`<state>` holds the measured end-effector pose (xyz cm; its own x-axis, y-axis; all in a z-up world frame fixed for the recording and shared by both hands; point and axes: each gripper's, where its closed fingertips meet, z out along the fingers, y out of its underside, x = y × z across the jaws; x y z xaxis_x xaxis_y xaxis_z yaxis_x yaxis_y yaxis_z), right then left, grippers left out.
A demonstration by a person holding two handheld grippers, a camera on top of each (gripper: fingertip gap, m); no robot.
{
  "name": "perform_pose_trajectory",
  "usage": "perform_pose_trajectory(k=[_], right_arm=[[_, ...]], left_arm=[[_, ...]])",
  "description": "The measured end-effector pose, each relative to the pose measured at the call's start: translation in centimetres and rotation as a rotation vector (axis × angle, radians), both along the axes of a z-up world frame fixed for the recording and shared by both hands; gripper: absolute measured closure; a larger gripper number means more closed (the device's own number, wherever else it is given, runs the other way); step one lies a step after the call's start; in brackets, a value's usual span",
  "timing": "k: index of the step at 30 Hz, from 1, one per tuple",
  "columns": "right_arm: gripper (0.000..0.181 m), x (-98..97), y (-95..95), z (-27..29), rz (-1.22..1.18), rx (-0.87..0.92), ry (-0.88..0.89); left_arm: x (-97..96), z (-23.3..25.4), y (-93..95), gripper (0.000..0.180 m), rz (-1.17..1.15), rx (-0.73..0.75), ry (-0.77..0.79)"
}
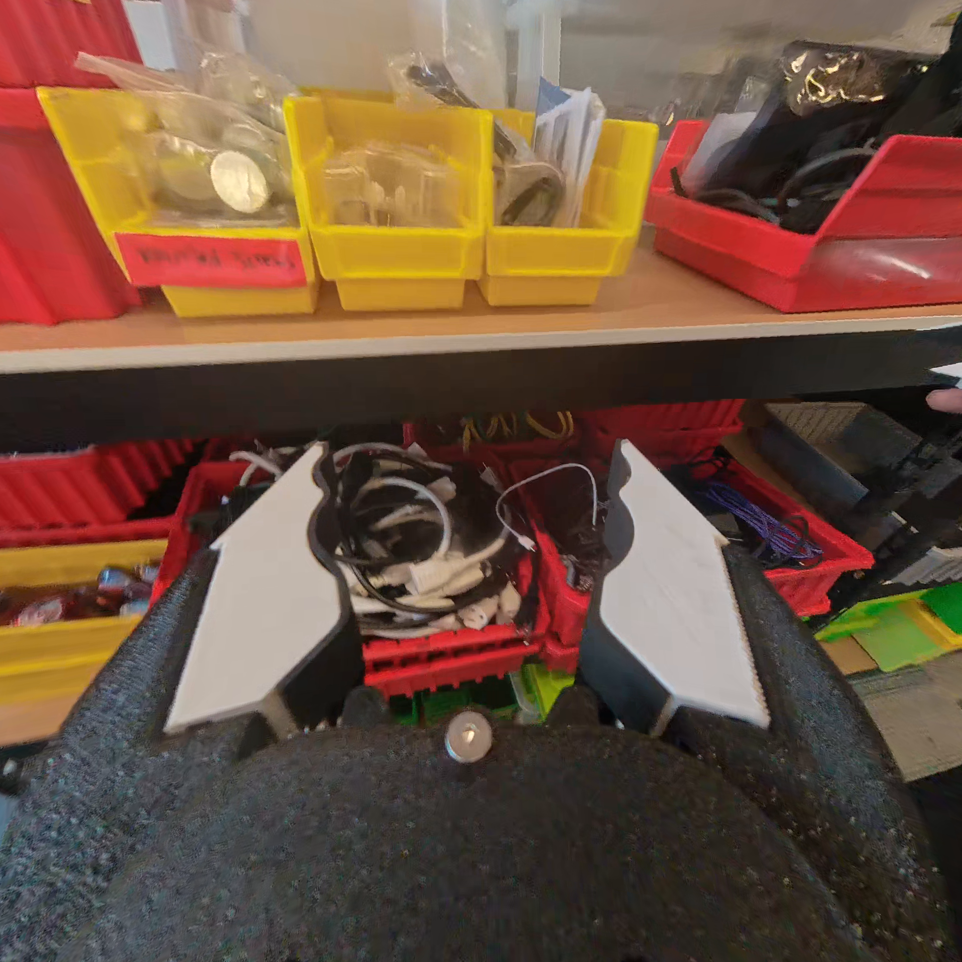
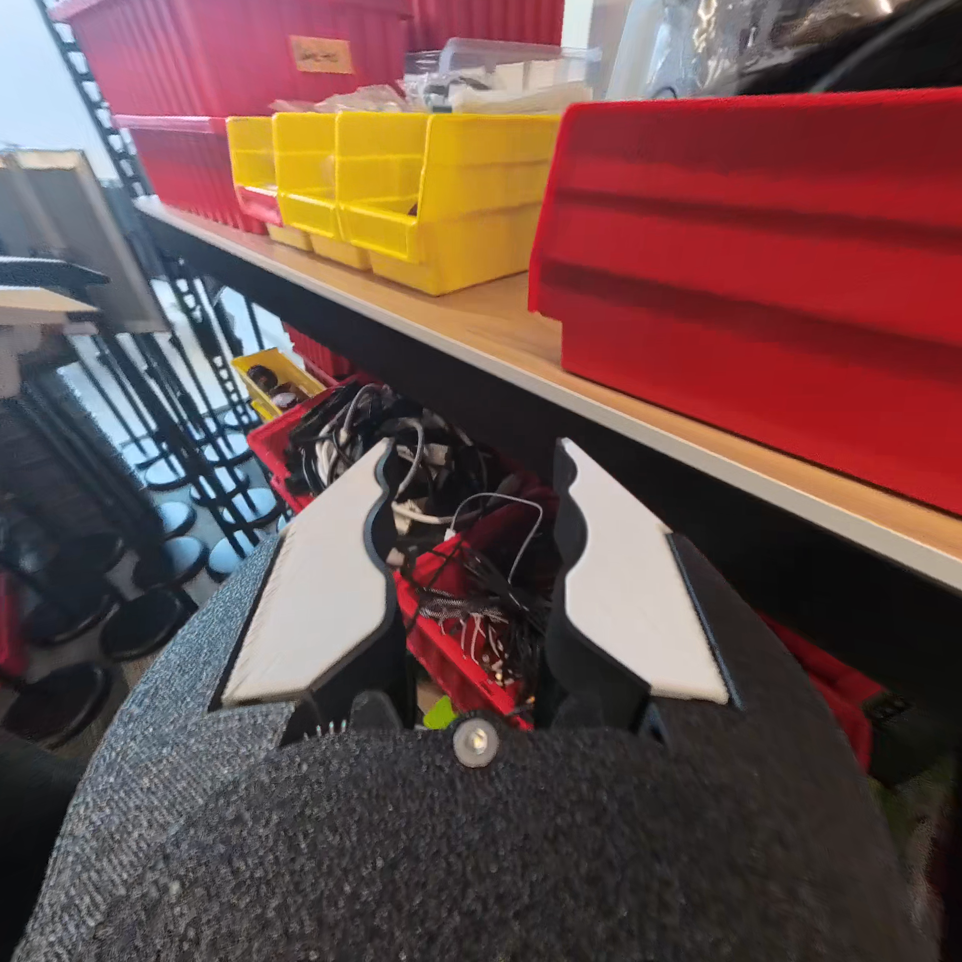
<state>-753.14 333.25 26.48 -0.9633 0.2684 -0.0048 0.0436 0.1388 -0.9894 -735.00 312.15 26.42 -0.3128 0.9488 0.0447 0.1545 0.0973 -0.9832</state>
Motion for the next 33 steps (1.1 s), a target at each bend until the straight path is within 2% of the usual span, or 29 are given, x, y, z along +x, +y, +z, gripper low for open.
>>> perform_pose_trajectory(k=[6, 11, 19, 30, 31, 33], right_arm=[[0.117, 2.8, -5.9, 1.6, -0.063, 0.032, 0.028], [0.116, 4.3, -10.9, 2.8, -0.071, 0.009, 0.009], [0.114, 5.7, -17.1, 5.3, -0.003, 0.018, 0.082], [0.114, 8.3, -19.7, 3.9, 0.051, 0.054, 0.079], [0.114, 8.4, -19.7, 3.8, 0.055, 0.056, 0.087], [0.115, 8.5, -19.4, 3.8, 0.054, 0.057, 0.092]], left_arm=[[-2.2, 1.4, -8.3, 0.078, -0.106, -0.066, 0.038], [-2.1, 2.5, -12.7, 0.079, -0.098, -0.073, 0.104], [-0.8, 2.2, -16.8, 0.079, -0.075, -0.061, 0.137], [2.8, 1.8, -19.9, 0.082, 0.016, -0.003, 0.186], [3.1, 1.6, -19.7, 0.086, 0.019, -0.004, 0.183], [3.5, 1.3, -19.4, 0.083, 0.024, 0.002, 0.177]])
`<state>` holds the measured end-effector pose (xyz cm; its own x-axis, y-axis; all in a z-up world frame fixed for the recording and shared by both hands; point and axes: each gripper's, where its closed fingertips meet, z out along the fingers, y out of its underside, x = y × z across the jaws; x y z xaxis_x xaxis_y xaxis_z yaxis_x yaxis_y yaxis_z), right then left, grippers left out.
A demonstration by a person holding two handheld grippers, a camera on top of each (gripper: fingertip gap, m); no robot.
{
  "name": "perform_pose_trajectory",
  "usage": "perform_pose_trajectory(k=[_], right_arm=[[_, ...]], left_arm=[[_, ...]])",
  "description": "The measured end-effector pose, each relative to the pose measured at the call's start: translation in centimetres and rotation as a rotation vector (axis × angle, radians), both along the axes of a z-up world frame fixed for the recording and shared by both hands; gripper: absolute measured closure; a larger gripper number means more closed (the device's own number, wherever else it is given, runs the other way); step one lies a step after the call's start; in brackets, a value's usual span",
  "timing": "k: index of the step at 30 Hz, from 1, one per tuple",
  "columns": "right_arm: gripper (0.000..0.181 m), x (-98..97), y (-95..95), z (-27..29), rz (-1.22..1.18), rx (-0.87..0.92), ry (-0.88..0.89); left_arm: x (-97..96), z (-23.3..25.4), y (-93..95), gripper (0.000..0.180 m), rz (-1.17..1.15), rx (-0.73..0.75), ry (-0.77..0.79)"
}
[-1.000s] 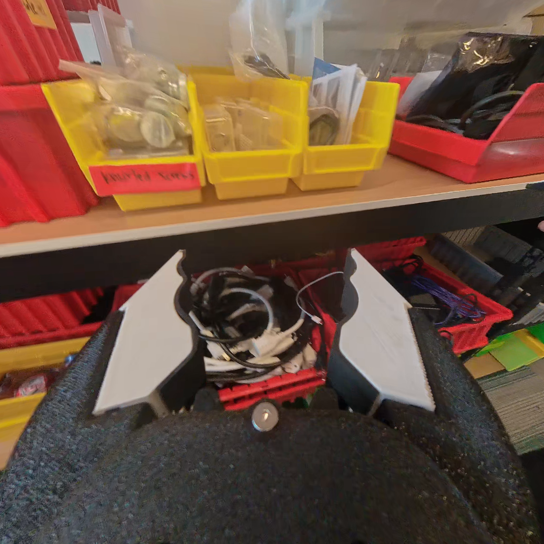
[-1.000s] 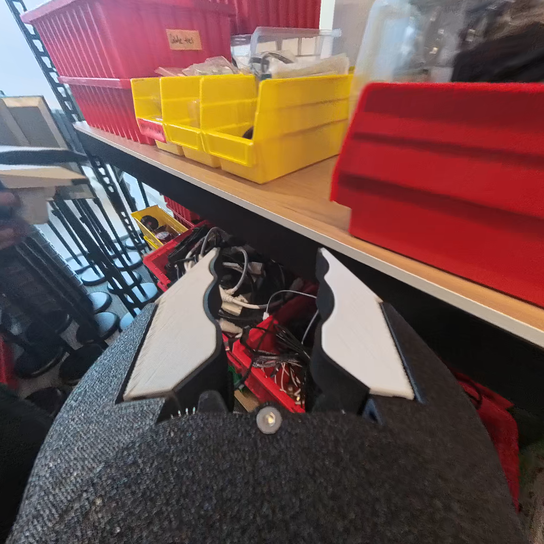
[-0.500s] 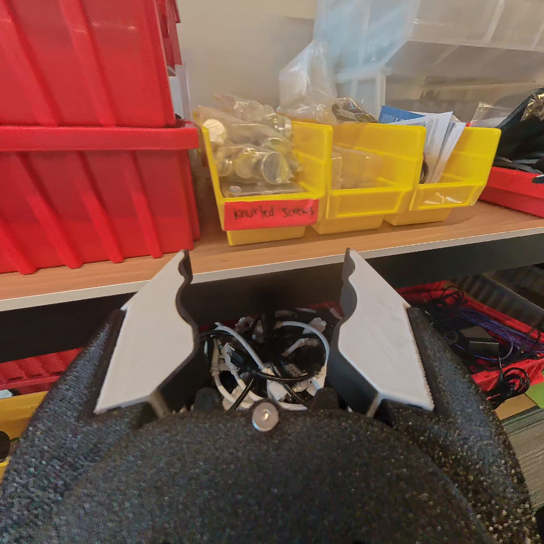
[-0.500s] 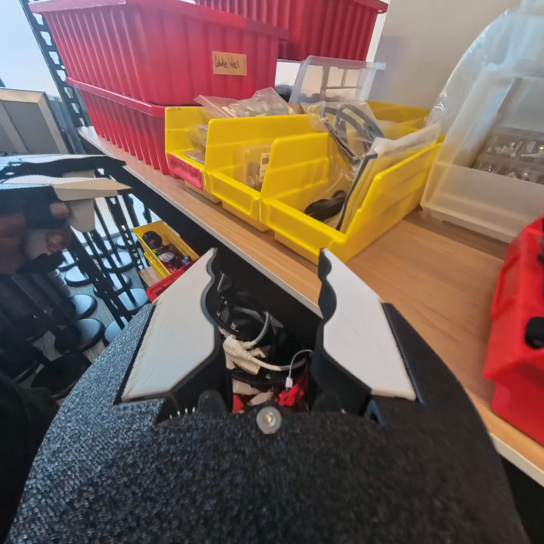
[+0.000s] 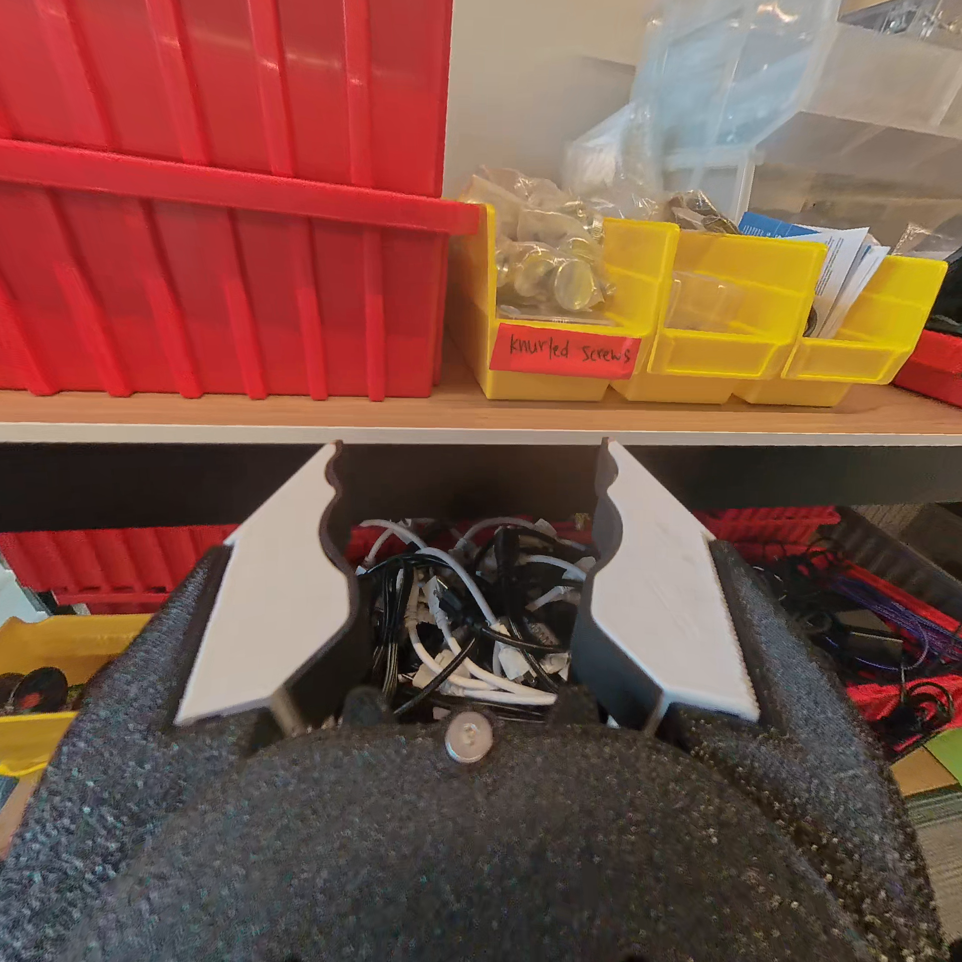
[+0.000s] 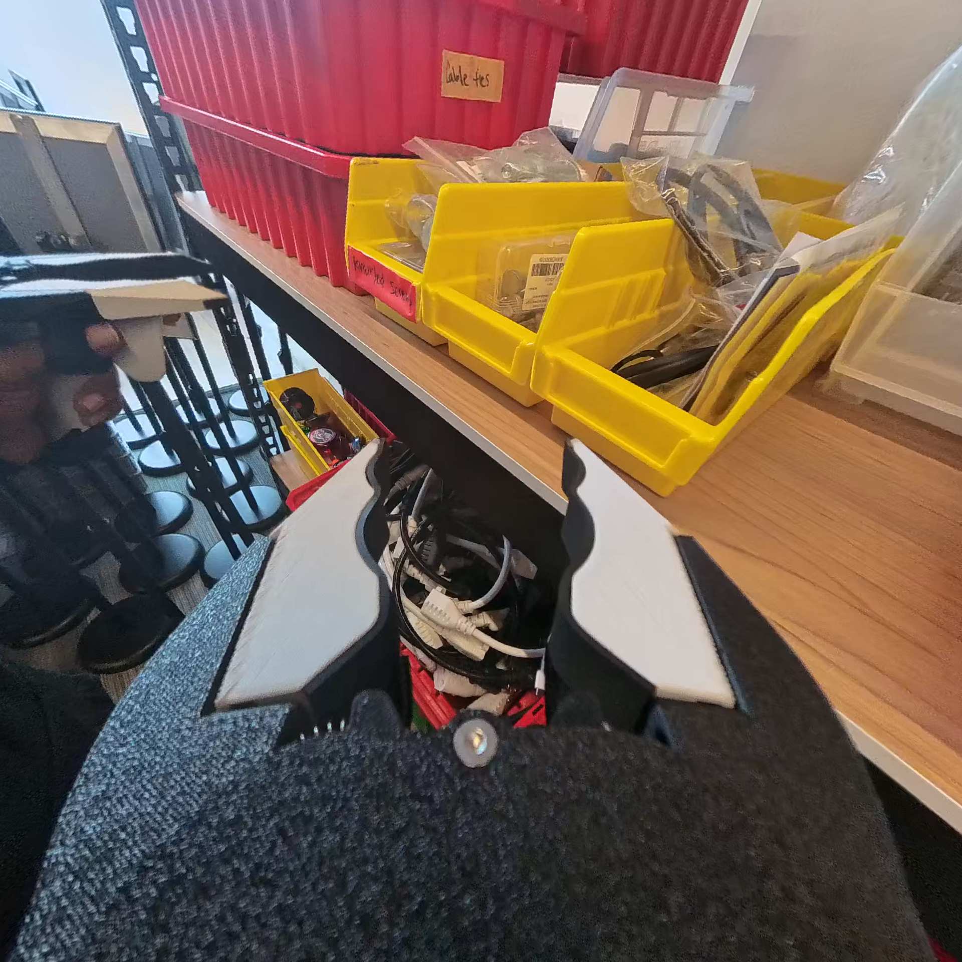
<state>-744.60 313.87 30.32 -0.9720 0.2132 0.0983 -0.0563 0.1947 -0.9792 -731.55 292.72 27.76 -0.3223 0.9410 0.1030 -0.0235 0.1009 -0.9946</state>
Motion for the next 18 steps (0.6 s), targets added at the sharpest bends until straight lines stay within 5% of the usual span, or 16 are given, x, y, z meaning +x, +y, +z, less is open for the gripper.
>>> perform_pose_trajectory(k=[18], right_arm=[[0.119, -1.7, 6.0, 1.6, -0.113, -0.09, -0.037]], left_arm=[[-5.0, 5.2, 4.2, 0.093, -0.154, -0.111, -0.001]])
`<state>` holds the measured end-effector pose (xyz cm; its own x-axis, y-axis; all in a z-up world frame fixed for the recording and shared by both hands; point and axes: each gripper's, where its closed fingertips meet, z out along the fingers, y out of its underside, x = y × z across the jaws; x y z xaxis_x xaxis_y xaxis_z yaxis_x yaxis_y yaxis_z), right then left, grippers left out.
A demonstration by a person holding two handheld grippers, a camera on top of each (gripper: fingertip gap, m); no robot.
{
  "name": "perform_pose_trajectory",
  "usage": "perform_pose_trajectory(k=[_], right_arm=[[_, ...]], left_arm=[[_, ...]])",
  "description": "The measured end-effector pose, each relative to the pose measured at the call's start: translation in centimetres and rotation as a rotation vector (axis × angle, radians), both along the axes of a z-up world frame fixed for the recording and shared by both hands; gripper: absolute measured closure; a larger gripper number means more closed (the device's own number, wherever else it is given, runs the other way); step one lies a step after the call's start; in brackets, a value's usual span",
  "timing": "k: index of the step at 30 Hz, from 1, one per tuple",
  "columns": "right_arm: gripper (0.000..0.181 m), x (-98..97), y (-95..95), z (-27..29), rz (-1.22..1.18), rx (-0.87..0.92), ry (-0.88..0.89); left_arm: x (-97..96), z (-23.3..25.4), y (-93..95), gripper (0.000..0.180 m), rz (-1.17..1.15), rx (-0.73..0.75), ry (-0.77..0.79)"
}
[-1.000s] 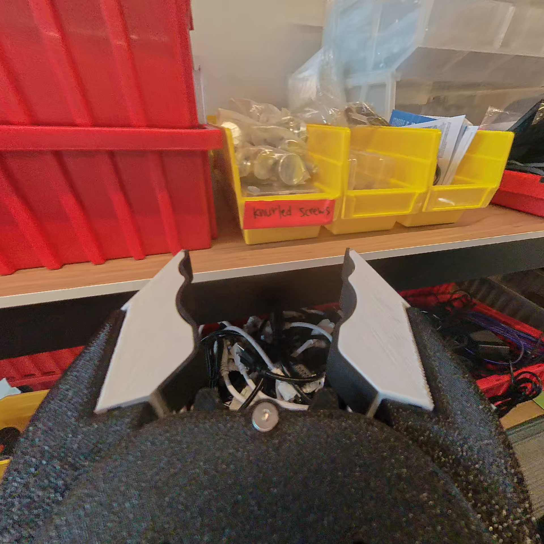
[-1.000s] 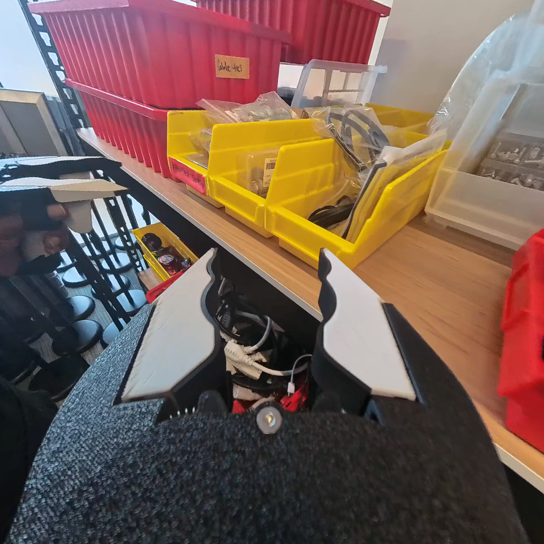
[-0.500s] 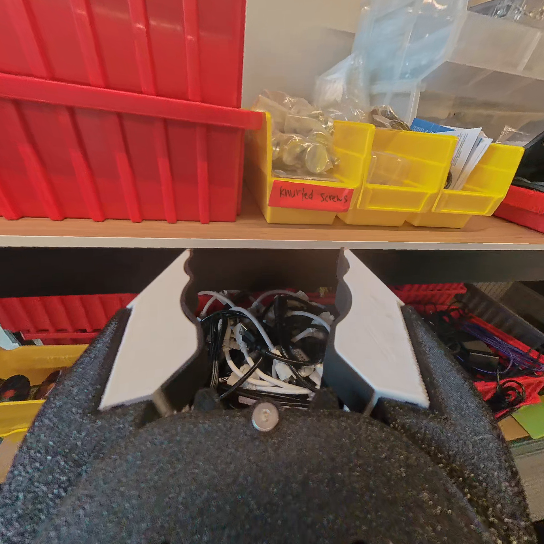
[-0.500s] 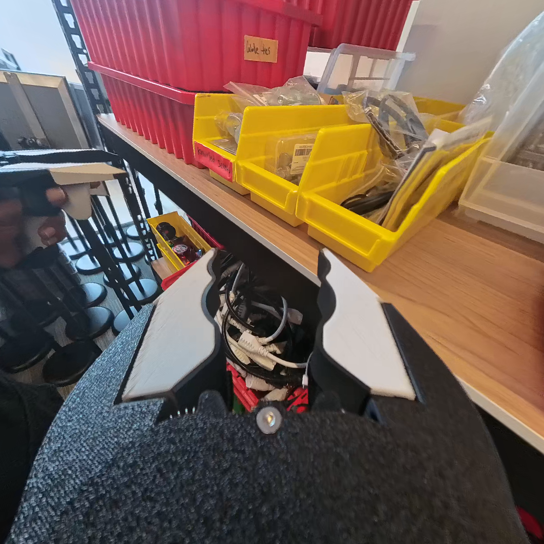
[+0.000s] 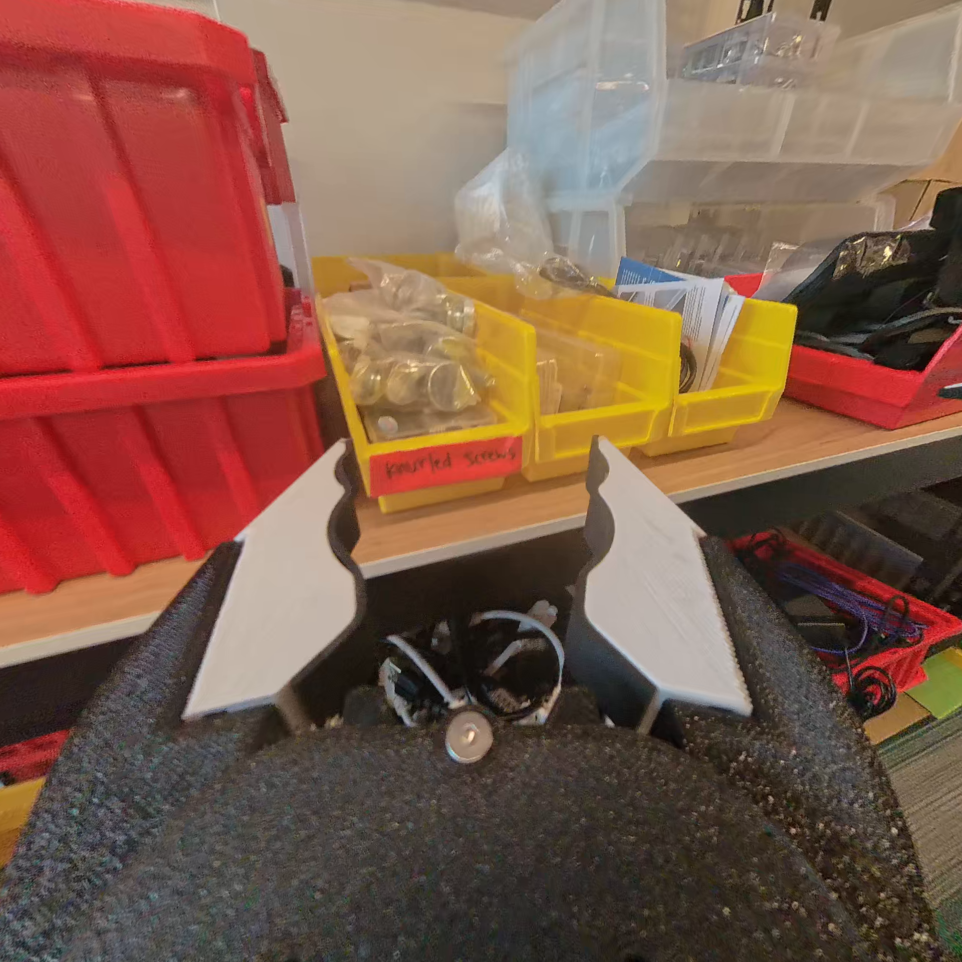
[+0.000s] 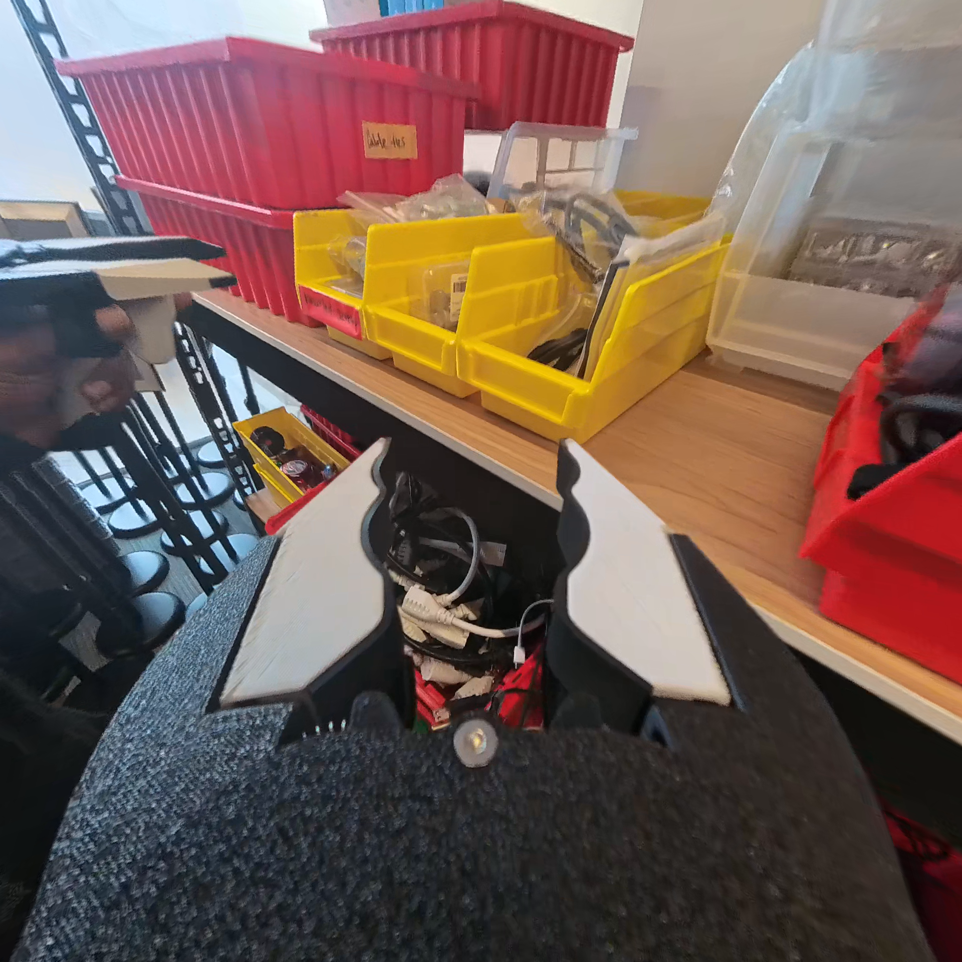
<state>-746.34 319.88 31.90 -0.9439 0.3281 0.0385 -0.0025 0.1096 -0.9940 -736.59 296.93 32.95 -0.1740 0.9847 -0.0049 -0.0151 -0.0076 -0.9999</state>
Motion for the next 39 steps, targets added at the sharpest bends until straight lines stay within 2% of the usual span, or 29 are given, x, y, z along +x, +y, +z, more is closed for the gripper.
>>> perform_pose_trajectory(k=[9, 13, 16, 20, 23, 29, 35, 39], right_arm=[[0.129, -0.3, -1.7, 7.7, 0.315, -0.032, 0.083], [0.137, -0.8, -6.1, 12.3, 0.443, 0.01, 0.128], [0.138, -2.6, -11.1, 15.7, 0.433, 0.121, 0.195], [0.138, -7.1, -19.0, 20.3, 0.303, 0.21, 0.359], [0.138, -11.0, -25.1, 22.0, 0.222, 0.28, 0.362], [0.139, -18.9, -35.0, 20.6, 0.075, 0.491, 0.349], [0.138, -27.2, -40.3, 15.5, -0.013, 0.742, 0.231], [0.138, -30.7, -42.6, 11.9, 0.021, 0.831, 0.148]], left_arm=[[-1.2, 3.2, 1.6, 0.09, 0.068, 0.003, 0.094], [1.5, 2.7, -0.1, 0.094, 0.138, -0.018, 0.073], [3.5, 1.7, -3.1, 0.096, 0.155, -0.012, 0.072], [5.9, 0.0, -7.7, 0.098, 0.144, -0.033, 0.071], [7.3, -0.8, -10.8, 0.099, 0.095, -0.024, 0.055], [9.8, -3.1, -16.5, 0.1, 0.04, -0.026, -0.032], [11.1, -3.1, -19.8, 0.101, 0.057, -0.025, -0.054], [11.5, -3.1, -20.2, 0.101, 0.068, -0.022, -0.093]])
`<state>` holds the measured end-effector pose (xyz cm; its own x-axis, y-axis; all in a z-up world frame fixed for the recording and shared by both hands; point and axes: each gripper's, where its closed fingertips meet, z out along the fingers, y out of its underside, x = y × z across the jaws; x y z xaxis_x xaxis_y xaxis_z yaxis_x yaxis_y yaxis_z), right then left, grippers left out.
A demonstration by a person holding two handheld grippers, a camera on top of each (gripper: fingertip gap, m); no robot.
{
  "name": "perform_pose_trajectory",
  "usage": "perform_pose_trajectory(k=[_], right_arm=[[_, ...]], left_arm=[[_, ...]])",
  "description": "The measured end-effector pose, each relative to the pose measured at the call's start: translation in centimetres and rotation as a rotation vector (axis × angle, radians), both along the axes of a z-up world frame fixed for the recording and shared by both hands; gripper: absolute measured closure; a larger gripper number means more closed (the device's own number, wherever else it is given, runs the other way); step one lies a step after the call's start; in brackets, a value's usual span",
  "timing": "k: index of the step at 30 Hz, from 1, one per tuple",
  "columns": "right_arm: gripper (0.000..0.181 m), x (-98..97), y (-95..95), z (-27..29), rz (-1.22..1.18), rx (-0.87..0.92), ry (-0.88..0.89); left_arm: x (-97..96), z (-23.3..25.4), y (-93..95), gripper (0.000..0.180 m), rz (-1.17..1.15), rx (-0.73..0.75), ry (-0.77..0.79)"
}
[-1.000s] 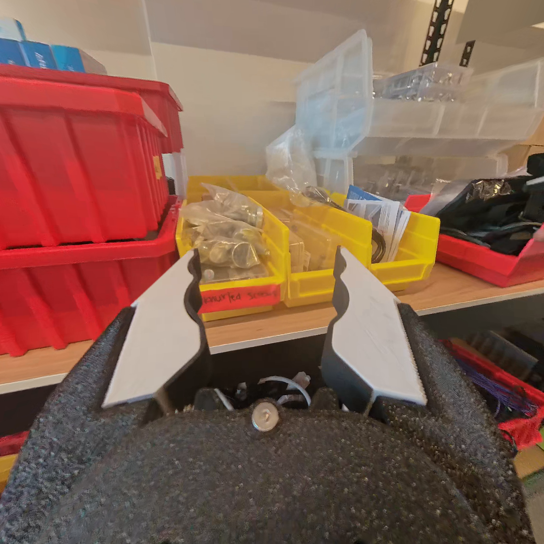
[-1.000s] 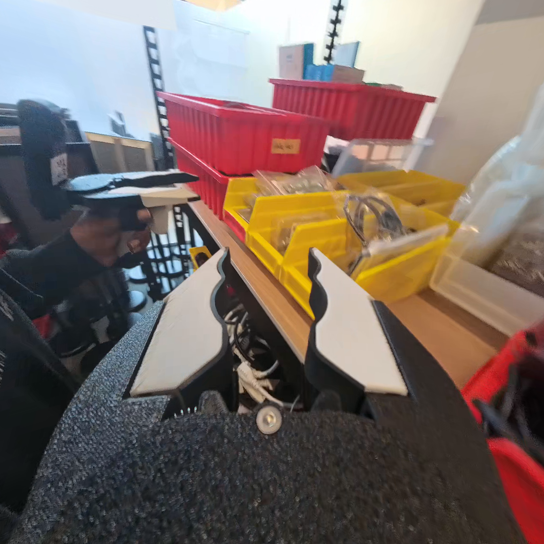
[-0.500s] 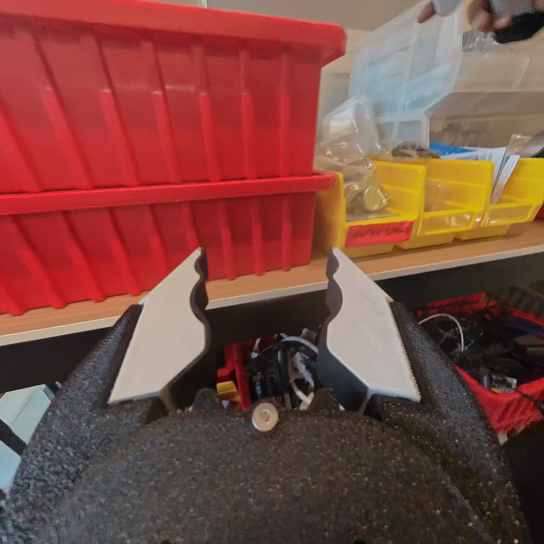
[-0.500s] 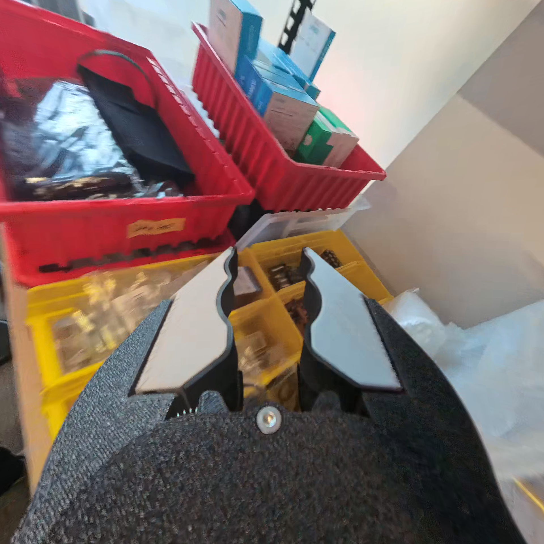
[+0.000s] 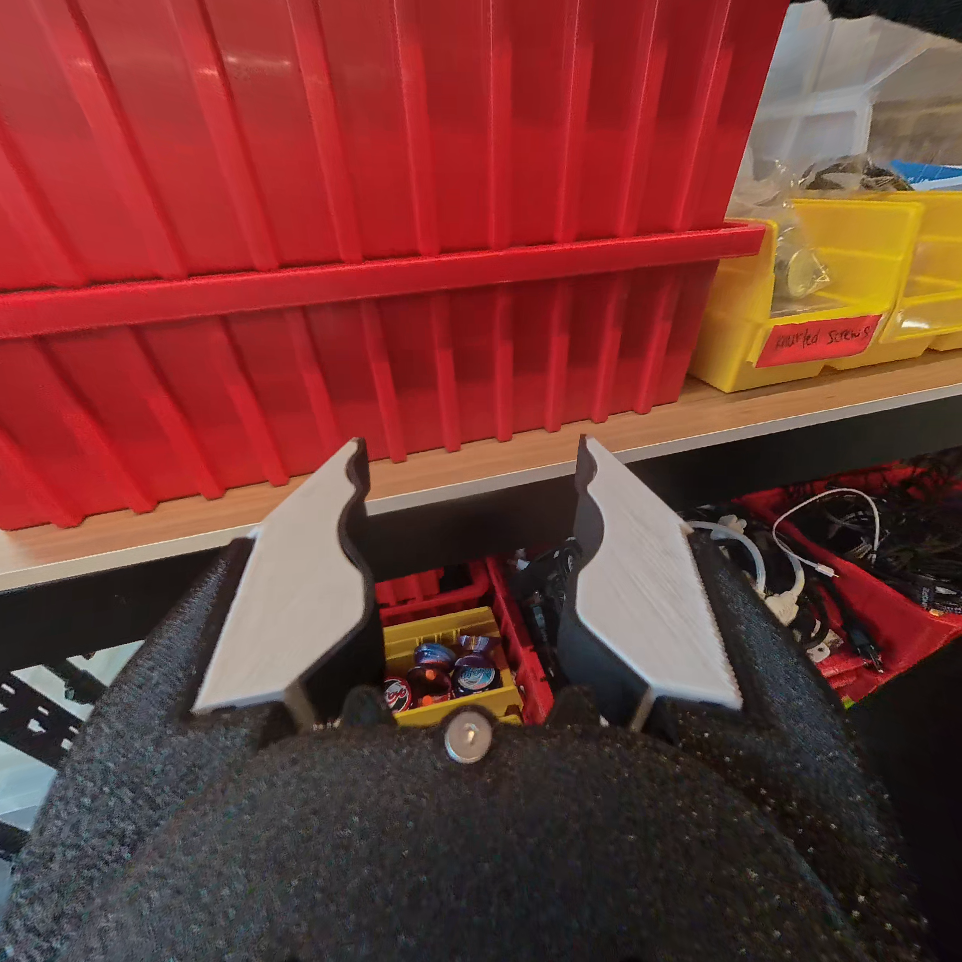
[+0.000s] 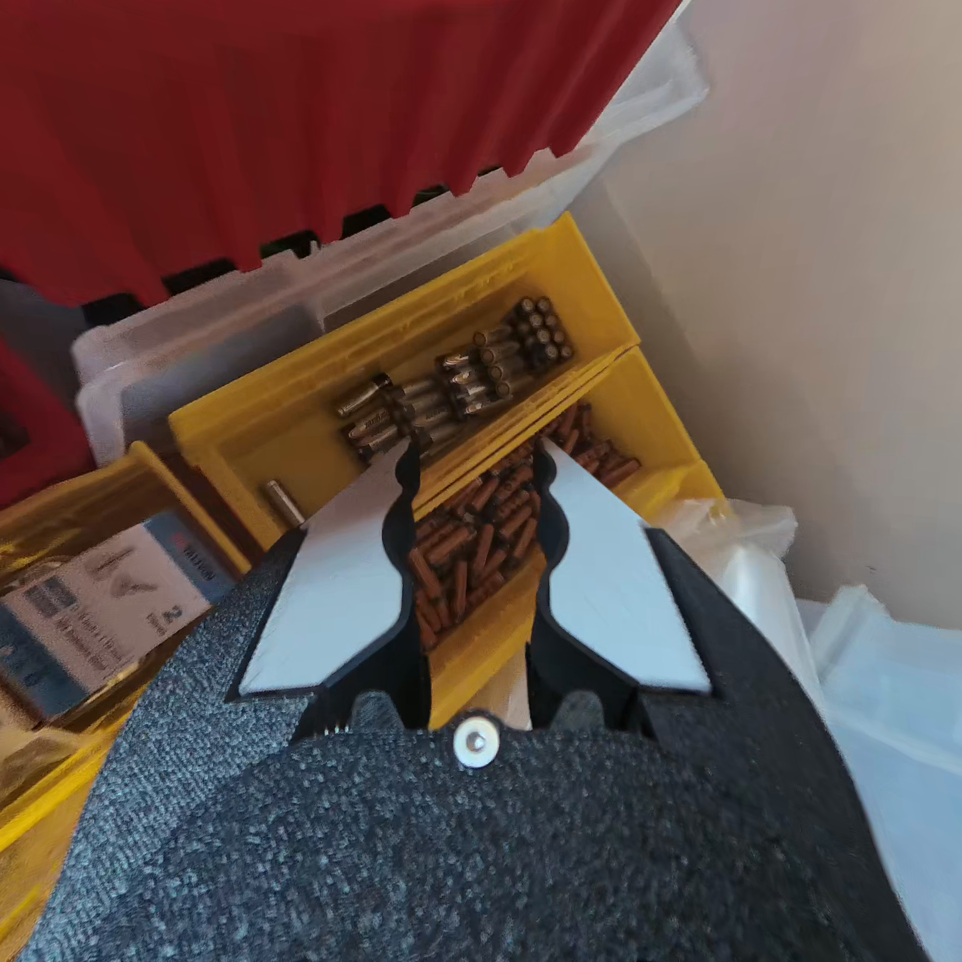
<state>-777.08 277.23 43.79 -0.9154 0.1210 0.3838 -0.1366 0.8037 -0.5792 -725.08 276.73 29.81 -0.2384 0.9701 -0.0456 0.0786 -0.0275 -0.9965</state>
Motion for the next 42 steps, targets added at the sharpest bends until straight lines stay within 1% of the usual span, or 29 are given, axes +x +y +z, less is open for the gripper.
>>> perform_pose_trajectory(k=[2, 4, 8, 15, 18, 19, 23, 25, 26, 28, 29, 32, 33, 34, 37, 40, 42], right_arm=[[0.138, -1.0, -1.1, -1.6, 0.027, 0.039, -0.021], [0.138, -2.0, -2.0, -3.1, 0.073, 0.093, -0.001], [0.135, -3.3, -4.2, -6.0, 0.176, 0.158, -0.002], [0.135, -5.5, -7.2, -9.7, 0.354, 0.305, 0.108], [0.145, -6.2, -8.9, -10.0, 0.401, 0.26, 0.144], [0.145, -6.6, -9.1, -10.0, 0.404, 0.258, 0.158], [0.144, -5.8, -9.0, -10.4, 0.47, 0.278, 0.106], [0.144, -5.5, -8.6, -10.2, 0.51, 0.308, 0.108], [0.144, -5.6, -8.2, -10.2, 0.511, 0.338, 0.099], [0.143, -6.5, -6.9, -10.5, 0.408, 0.406, 0.033], [0.141, -6.4, -6.7, -10.4, 0.361, 0.39, -0.026], [0.14, -6.7, -6.4, -9.9, 0.199, 0.309, -0.166], [0.136, -6.5, -6.2, -10.0, 0.161, 0.303, -0.214], [0.128, -6.4, -6.2, -10.3, 0.134, 0.306, -0.245], [0.113, -6.9, -6.2, -11.4, 0.064, 0.353, -0.233], [0.115, -7.6, -7.1, -11.9, 0.049, 0.369, -0.164], [0.126, -8.3, -8.0, -12.0, 0.067, 0.328, -0.126]], left_arm=[[-0.1, 0.3, 0.3, 0.101, -0.003, 0.0, -0.013], [-0.2, 0.4, 0.6, 0.102, -0.003, -0.003, -0.026], [-0.4, 0.4, 0.8, 0.102, 0.048, -0.001, -0.043], [-0.2, -0.3, 2.2, 0.103, 0.169, 0.038, -0.037], [0.3, -0.4, 2.6, 0.103, 0.226, 0.052, -0.026], [0.5, -0.5, 2.7, 0.103, 0.245, 0.054, -0.024], [1.2, -1.0, 2.8, 0.104, 0.306, 0.066, -0.019], [1.4, -1.1, 2.7, 0.104, 0.326, 0.076, -0.009], [1.3, -1.1, 2.7, 0.104, 0.328, 0.081, -0.003], [1.0, -1.0, 2.8, 0.104, 0.328, 0.075, 0.004], [0.9, -0.9, 2.8, 0.104, 0.328, 0.069, 0.008], [0.3, -0.6, 2.8, 0.104, 0.32, 0.07, 0.028], [0.0, -0.6, 2.8, 0.104, 0.313, 0.072, 0.034], [-0.3, -0.6, 2.8, 0.104, 0.303, 0.072, 0.037], [-1.3, -0.3, 2.8, 0.104, 0.277, 0.057, 0.038], [-1.7, 0.2, 2.9, 0.104, 0.272, 0.044, 0.047], [-1.5, 0.1, 3.0, 0.104, 0.278, 0.048, 0.049]])
